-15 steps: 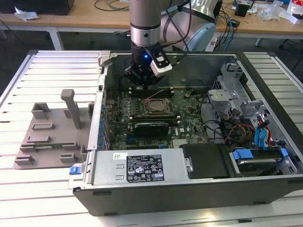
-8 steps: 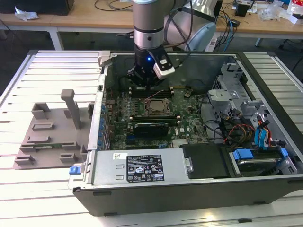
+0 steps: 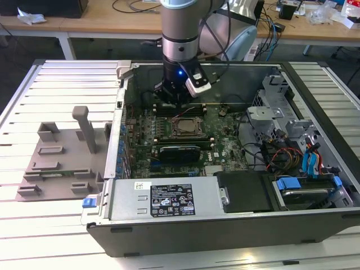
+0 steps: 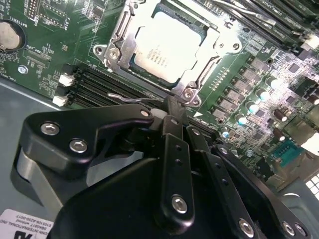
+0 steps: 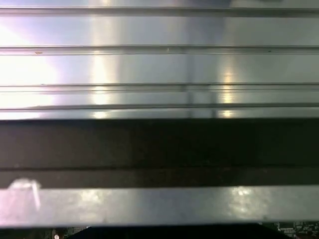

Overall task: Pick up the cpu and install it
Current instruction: 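Install the first cpu locking lever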

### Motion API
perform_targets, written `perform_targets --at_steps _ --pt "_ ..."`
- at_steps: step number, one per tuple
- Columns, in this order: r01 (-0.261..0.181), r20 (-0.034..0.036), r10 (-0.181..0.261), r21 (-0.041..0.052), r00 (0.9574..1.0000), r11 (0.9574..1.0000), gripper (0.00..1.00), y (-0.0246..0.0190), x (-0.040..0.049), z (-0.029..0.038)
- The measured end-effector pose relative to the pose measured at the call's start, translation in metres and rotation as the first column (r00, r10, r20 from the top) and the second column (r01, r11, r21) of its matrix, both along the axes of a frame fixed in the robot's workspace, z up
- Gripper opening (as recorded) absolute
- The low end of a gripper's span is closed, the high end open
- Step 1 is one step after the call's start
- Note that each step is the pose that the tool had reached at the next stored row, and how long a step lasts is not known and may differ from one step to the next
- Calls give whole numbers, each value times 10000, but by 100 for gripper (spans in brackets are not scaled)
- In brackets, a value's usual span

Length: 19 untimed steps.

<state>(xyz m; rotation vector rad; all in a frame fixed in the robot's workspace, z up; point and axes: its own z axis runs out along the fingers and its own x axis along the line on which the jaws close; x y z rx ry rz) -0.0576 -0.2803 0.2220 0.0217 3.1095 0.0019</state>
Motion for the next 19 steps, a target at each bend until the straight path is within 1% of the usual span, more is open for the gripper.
perform_targets --at_steps 1,2,8,10,11,13,14,19 --pt "0 0 0 64 10000 10000 11 -11 7 -2" --pt "-1 2 1 86 10000 10000 11 -18 14 -7" --pt "-6 0 6 85 10000 10000 11 -19 95 -33" --pt "-6 -4 6 84 10000 10000 11 -19 133 -52" --pt "-7 -8 7 83 10000 10000 11 -19 171 -71" --pt "-5 -11 5 83 10000 10000 11 -19 202 -88" --pt "-6 -11 6 81 10000 10000 11 -19 231 -107" --pt "-6 -12 7 74 10000 10000 11 -19 320 -168"
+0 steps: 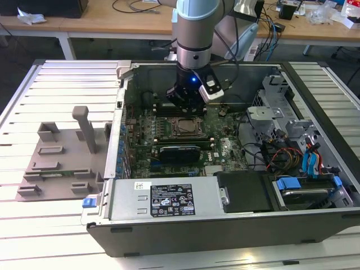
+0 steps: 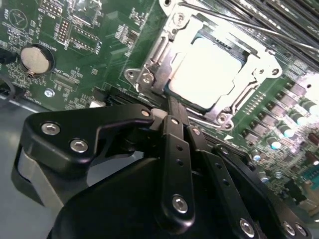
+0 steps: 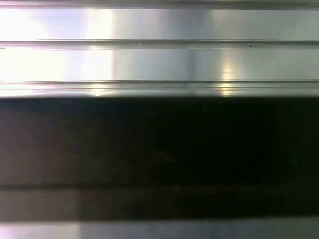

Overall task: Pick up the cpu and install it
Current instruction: 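Install the first cpu locking lever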

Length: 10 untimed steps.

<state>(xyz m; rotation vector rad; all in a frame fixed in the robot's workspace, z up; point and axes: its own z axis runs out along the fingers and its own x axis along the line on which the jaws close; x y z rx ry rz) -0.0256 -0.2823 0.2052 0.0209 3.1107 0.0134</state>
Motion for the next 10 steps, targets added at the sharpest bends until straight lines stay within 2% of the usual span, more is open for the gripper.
perform_targets --at_steps 3,10 --pt "2 -5 -2 -12 10000 10000 11 -1 40 -23" --pt "-1 0 1 -16 10000 10000 11 -8 48 -30"
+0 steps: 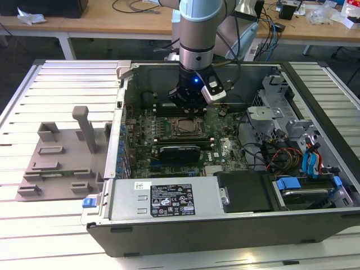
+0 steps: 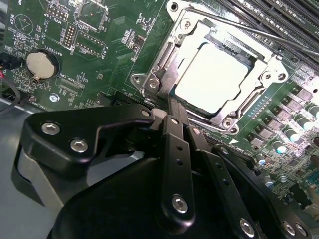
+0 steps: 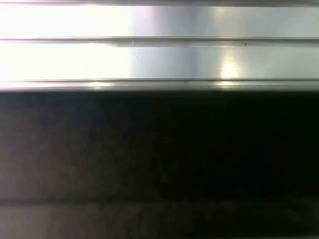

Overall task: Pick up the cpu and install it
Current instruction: 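Install the first cpu locking lever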

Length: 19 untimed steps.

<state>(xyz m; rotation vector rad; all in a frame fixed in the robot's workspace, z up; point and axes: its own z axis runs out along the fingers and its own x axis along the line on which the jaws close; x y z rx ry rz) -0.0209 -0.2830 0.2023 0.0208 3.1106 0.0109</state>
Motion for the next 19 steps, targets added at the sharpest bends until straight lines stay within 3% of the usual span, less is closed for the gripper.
perform_targets --at_steps 3,8,14,16,19 --pt "2 -1 -2 4 10000 10000 11 -2 3 -4" --pt "-12 -2 12 11 10000 10000 11 35 11 -10" --pt "-21 3 21 88 10000 10000 11 36 49 -15" --pt "-23 6 23 91 10000 10000 11 36 50 -2" --pt "-23 3 23 41 10000 10000 11 34 49 72"
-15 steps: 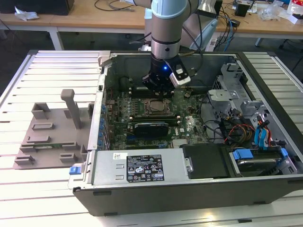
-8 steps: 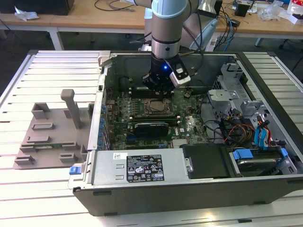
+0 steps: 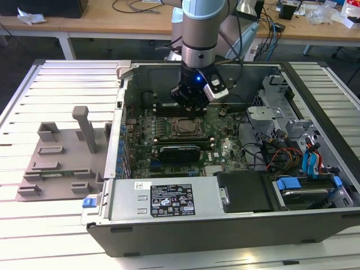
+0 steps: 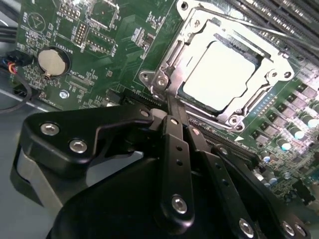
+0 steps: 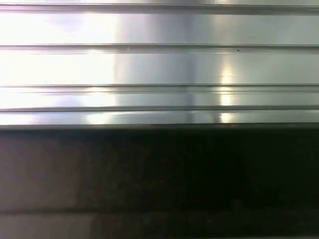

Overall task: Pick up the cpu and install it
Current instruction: 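Install the first cpu locking lever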

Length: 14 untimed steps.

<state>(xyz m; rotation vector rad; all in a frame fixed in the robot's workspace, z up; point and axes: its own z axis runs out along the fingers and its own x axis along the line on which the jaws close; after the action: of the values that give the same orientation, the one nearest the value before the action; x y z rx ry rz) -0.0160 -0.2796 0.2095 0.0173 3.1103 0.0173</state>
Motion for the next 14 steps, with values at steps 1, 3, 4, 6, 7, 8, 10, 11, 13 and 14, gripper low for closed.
perform_targets --at_steps 1,3,4,6,7,8,10,11,13,14 --pt "0 1 0 -5 10000 10000 11 -4 0 3" --pt "1 0 -1 -11 10000 10000 11 -26 0 3" --pt "0 0 0 -12 10000 10000 11 -60 0 3" --pt "1 1 -1 -11 10000 10000 11 -121 0 3" --pt "0 0 0 -11 10000 10000 11 -137 0 3" --pt "1 0 -1 -12 10000 10000 11 -159 -1 4" --pt "0 0 0 -11 10000 10000 11 -241 0 4" --pt "0 1 0 -12 10000 10000 11 -272 0 3" --pt "1 0 -1 -16 10000 10000 11 -285 -1 7" --pt "2 -1 -2 -20 10000 10000 11 -286 -1 12"
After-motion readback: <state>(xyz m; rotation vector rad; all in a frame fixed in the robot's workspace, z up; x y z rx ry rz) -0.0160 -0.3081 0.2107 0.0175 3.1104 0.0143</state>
